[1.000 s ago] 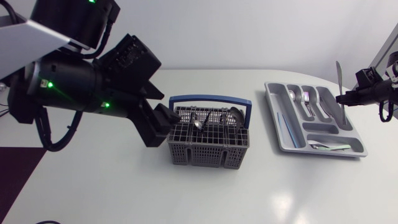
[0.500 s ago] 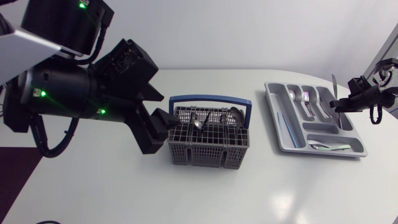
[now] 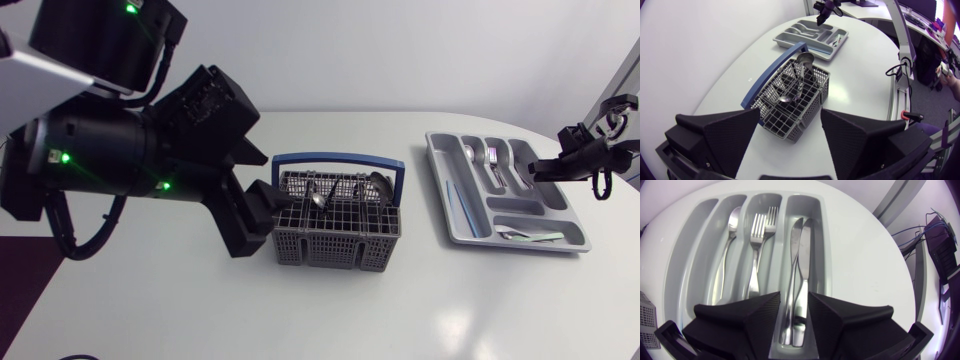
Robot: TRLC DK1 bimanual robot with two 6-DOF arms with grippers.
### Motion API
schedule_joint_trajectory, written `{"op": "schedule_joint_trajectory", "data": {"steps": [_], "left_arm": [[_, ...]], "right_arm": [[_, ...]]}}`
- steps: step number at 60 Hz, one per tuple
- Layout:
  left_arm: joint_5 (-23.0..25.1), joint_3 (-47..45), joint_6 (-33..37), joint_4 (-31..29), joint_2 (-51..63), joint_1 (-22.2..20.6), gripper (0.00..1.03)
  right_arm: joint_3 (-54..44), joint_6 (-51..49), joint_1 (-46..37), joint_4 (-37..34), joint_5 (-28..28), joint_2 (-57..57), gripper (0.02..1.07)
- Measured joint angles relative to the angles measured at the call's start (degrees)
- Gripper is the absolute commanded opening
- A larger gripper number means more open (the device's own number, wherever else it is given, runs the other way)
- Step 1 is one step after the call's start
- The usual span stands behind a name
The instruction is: Unload the cutlery basket into the drawer organizer.
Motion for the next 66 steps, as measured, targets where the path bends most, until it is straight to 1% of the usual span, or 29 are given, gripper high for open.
{"op": "schedule_joint_trajectory", "data": {"steps": [4, 7, 12, 18, 20, 28, 38, 42, 47, 59, 66], "left_arm": [[0.00, 0.00, 0.00, 0.02, -0.52, -0.39, 0.99], [0.00, 0.00, 0.00, 0.04, -1.01, -0.50, 0.99], [-0.24, -0.17, 0.37, 0.35, -1.86, -1.03, 0.99], [-0.44, -2.25, 1.53, 2.82, -2.91, -2.10, 0.99], [-0.42, -3.48, 2.08, 4.11, -2.99, -2.36, 0.99], [-0.37, -7.96, 5.03, 8.57, -2.97, -2.86, 0.98], [0.31, -11.04, 6.62, 14.10, -2.54, -3.65, 0.98], [0.28, -13.00, 7.30, 18.99, -2.38, -4.74, 0.98], [0.33, -15.15, 7.52, 23.23, -1.33, -5.53, 0.97], [0.50, -18.12, 7.74, 28.20, 1.60, -5.60, 0.96], [0.46, -18.18, 7.74, 31.36, 3.72, -5.42, 0.96]], "right_arm": [[-2.84, -0.02, 0.13, 0.37, -2.47, -3.74, 0.62], [-7.21, -0.07, 0.52, 1.27, -4.07, -8.59, 0.66], [-13.55, -0.39, 2.12, 2.56, -6.34, -17.09, 0.66], [-20.48, -1.51, 5.62, 3.26, -10.03, -27.58, 0.66], [-23.69, -2.23, 7.45, 3.48, -12.28, -31.98, 0.66], [-32.96, -4.94, 11.82, 3.41, -17.20, -42.95, 0.66], [-41.27, -7.06, 16.55, 3.26, -17.92, -51.95, 0.66], [-44.30, -7.63, 18.21, 3.23, -18.08, -54.38, 0.66], [-47.60, -7.80, 19.87, 3.04, -18.18, -56.59, 0.66], [-54.18, -7.80, 25.59, 2.99, -18.32, -62.34, 0.66], [-55.69, -7.34, 29.86, 2.80, -18.34, -65.02, 0.66]]}}
